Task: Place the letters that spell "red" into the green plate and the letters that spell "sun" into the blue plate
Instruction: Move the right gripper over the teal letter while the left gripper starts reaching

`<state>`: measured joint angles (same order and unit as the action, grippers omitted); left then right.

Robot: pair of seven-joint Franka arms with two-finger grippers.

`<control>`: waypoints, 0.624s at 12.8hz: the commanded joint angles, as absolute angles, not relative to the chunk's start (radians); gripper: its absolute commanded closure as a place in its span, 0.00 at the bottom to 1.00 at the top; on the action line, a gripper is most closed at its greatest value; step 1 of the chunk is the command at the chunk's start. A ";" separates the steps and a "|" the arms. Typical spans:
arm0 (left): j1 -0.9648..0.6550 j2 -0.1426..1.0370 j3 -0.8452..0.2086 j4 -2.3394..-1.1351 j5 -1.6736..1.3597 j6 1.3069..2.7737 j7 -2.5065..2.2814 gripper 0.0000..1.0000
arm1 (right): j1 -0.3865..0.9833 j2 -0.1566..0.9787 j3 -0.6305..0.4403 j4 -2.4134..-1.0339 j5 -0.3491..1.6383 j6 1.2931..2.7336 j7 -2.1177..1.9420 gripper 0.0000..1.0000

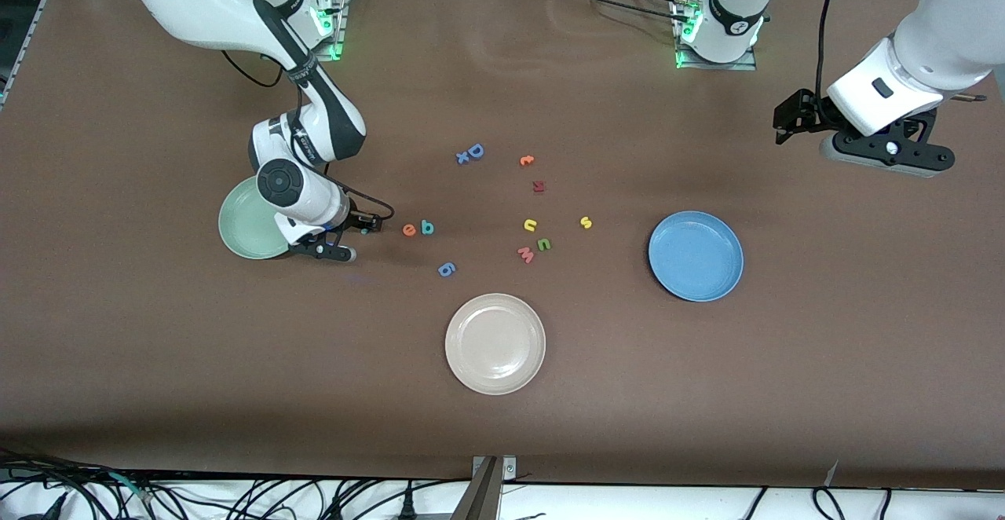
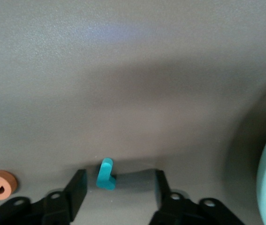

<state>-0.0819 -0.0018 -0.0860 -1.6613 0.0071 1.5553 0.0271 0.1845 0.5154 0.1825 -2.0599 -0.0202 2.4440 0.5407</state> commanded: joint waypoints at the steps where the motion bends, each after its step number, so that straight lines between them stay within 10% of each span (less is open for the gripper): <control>1: -0.081 0.011 -0.083 -1.624 -0.014 1.526 0.046 0.00 | 0.186 0.518 0.184 -2.072 -0.020 2.471 0.551 0.46; 8: -0.081 0.035 -0.081 -1.631 -0.014 1.525 0.051 0.00 | 0.187 0.534 0.184 -2.071 -0.020 2.516 0.549 0.53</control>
<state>-0.0817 0.0027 -0.0855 -1.6569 0.0071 1.5459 0.0271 0.1843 0.5183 0.1819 -2.0643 -0.0202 2.4731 0.5410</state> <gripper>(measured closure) 0.000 0.502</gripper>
